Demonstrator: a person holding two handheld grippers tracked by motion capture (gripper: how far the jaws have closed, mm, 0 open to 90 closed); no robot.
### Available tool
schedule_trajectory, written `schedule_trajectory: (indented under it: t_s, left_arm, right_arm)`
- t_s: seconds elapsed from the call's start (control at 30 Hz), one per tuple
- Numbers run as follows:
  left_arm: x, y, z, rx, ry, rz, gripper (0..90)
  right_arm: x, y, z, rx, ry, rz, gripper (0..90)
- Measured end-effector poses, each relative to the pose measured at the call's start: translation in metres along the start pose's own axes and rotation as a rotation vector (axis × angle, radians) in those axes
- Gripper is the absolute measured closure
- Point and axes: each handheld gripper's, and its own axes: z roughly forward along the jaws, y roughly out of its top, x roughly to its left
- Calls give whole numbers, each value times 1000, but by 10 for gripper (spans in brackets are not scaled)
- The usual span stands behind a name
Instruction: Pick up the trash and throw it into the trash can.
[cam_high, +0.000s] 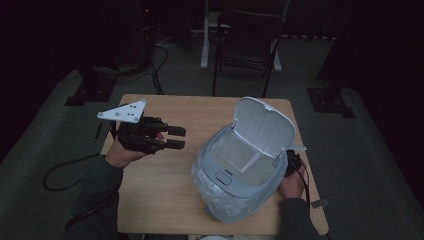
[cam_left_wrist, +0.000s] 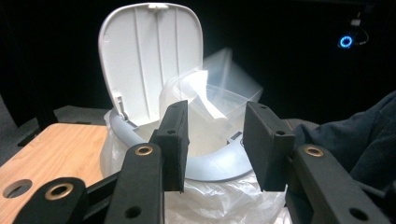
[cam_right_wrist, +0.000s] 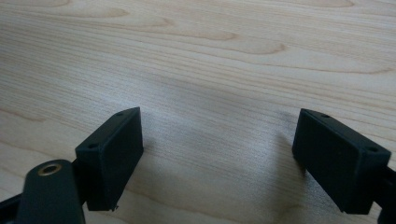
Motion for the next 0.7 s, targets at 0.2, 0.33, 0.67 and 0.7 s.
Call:
schedule_trajectory:
  t_s: [0.2,0.33,0.67,0.7]
  left_arm:
    - [4,-3,-3,-14,6,-17,616]
    - [9,-6,-2,-19,24,-32,615]
    - [24,-11,-3,-24,126,-73,615]
    - [26,-12,-3,-26,134,-75,615]
  right_arm:
    - [0,0,0,0,0,0,156]
    - [0,0,0,0,0,1,156]
    - [0,0,0,0,0,0,156]
    - [0,0,0,0,0,0,156]
